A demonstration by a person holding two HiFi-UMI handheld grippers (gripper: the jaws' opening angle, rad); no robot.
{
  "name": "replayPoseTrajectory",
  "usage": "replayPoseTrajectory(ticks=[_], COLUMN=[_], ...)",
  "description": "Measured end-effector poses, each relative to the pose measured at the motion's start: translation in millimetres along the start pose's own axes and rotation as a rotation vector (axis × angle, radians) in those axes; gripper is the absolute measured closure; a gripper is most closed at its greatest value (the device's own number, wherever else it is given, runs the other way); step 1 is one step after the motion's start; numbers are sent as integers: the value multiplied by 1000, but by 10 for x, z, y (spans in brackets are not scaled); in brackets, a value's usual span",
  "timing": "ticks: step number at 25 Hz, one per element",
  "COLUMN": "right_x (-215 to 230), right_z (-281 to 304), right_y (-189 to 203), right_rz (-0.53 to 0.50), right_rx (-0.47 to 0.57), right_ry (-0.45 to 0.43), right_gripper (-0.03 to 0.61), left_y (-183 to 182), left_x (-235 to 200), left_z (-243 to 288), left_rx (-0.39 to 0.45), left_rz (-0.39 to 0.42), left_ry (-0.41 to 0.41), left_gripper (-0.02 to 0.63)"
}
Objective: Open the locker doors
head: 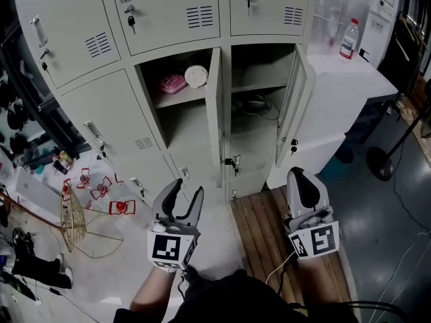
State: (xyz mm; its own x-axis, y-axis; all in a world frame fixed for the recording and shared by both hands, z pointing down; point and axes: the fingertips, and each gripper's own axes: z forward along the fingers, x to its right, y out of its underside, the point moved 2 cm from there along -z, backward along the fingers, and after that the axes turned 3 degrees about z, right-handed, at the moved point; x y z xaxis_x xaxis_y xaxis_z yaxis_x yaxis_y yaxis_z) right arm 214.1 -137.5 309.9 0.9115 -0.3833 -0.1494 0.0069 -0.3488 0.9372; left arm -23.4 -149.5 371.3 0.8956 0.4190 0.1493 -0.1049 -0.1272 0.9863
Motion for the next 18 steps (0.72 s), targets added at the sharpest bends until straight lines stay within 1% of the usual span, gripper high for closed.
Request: replayPoseTrajectory(ticks=[7,13,18], right_x=[60,66,74], right_z=[-16,-11,-6], right_y=[19,-8,-12], right_rz=[17,22,23], right_rx=[5,16,20], right_ry=[-11,-20,-18], right_gripper=[566,566,566], left_y=[-76,-82,-27], left_x=[47,77,77], left_z=[0,7,22], left_rx=[2,2,5], left_rz=[5,-2,9], left_ry=[-23,-20,-12], left_gripper=[413,413,413])
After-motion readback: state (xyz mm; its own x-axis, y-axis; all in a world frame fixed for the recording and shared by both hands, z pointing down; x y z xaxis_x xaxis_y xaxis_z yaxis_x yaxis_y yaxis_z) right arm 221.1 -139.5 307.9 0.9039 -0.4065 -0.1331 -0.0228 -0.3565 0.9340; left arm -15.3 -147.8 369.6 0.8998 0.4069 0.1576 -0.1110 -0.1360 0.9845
